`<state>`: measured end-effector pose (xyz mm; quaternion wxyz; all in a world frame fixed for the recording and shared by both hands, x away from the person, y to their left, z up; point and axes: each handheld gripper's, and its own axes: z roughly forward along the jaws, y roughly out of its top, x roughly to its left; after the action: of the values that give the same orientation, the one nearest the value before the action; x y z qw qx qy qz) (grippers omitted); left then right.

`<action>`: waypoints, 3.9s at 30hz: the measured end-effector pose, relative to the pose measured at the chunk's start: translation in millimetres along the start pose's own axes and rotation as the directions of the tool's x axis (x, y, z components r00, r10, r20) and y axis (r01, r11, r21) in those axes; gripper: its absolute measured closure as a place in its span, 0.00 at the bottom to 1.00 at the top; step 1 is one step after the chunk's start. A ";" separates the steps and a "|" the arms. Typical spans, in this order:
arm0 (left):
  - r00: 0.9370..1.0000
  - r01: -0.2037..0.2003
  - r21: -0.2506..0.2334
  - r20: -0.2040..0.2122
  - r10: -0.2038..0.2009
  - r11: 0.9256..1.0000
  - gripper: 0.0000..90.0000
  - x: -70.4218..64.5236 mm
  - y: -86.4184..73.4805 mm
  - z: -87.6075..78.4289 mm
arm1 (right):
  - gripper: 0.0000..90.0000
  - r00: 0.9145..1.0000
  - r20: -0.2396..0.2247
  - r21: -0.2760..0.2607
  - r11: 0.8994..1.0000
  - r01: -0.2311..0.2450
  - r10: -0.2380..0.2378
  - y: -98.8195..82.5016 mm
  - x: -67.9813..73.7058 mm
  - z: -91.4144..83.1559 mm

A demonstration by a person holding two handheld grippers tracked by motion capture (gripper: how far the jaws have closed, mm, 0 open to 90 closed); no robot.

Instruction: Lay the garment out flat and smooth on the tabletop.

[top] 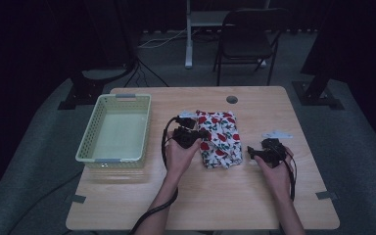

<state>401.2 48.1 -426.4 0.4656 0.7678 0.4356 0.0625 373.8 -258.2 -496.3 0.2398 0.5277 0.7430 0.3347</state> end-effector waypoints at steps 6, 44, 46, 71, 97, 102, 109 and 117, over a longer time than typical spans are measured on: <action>1.000 0.003 -0.006 -0.001 -0.003 1.000 1.00 0.8 1.1 -2.5 | 0.30 1.000 0.000 0.001 1.000 -0.001 0.001 0.0 0.2 0.0; 0.999 0.026 -0.029 -0.031 -0.027 0.999 1.00 16.6 -1.6 -20.7 | 0.30 1.000 0.001 0.000 1.000 0.003 -0.003 0.0 0.1 0.1; 0.999 0.029 -0.031 -0.032 -0.030 0.999 1.00 17.8 -1.7 -21.9 | 0.30 1.000 0.001 0.000 1.000 0.003 -0.003 0.0 0.2 0.1; 0.998 0.044 -0.046 -0.046 -0.046 0.998 1.00 27.0 -3.3 -31.9 | 0.30 1.000 0.001 0.000 1.000 0.003 -0.003 0.0 0.2 0.1; 0.996 0.051 -0.062 -0.071 -0.055 0.997 1.00 36.6 -1.1 -42.4 | 0.30 1.000 0.001 0.001 1.000 0.003 -0.003 0.0 0.3 0.1; 0.995 0.059 -0.060 -0.074 -0.063 0.996 1.00 40.1 -1.8 -43.4 | 0.30 1.000 0.002 0.001 1.000 0.003 -0.003 0.0 0.2 0.0; 0.995 0.066 -0.063 -0.076 -0.071 0.996 1.00 42.1 -3.1 -44.1 | 0.30 1.000 0.002 0.001 1.000 0.003 -0.003 0.0 0.3 0.1; 0.994 0.072 -0.068 -0.077 -0.077 0.995 1.00 44.7 -4.5 -46.3 | 0.30 1.000 0.002 0.001 1.000 0.003 -0.003 0.0 0.3 0.1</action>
<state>402.7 112.1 -417.9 0.4748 0.7322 0.4800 0.0898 373.8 -257.9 -496.3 0.2406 0.5269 0.7438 0.3335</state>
